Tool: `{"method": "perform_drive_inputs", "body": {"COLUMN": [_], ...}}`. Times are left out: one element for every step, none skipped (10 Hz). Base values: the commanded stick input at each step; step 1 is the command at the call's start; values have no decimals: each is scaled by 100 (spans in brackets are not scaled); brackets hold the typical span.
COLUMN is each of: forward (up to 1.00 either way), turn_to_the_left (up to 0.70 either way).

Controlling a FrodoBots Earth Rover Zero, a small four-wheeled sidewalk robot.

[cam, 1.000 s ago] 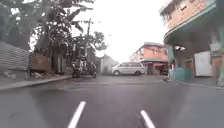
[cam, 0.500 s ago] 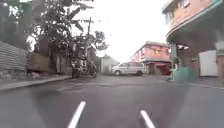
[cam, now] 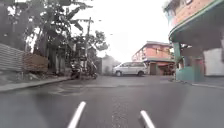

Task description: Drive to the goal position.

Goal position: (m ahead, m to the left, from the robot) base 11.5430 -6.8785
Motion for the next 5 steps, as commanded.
{"method": "perform_drive_inputs", "body": {"forward": [70,70,70,70,70], "turn_to_the_left": [0,0,0,0,0]}}
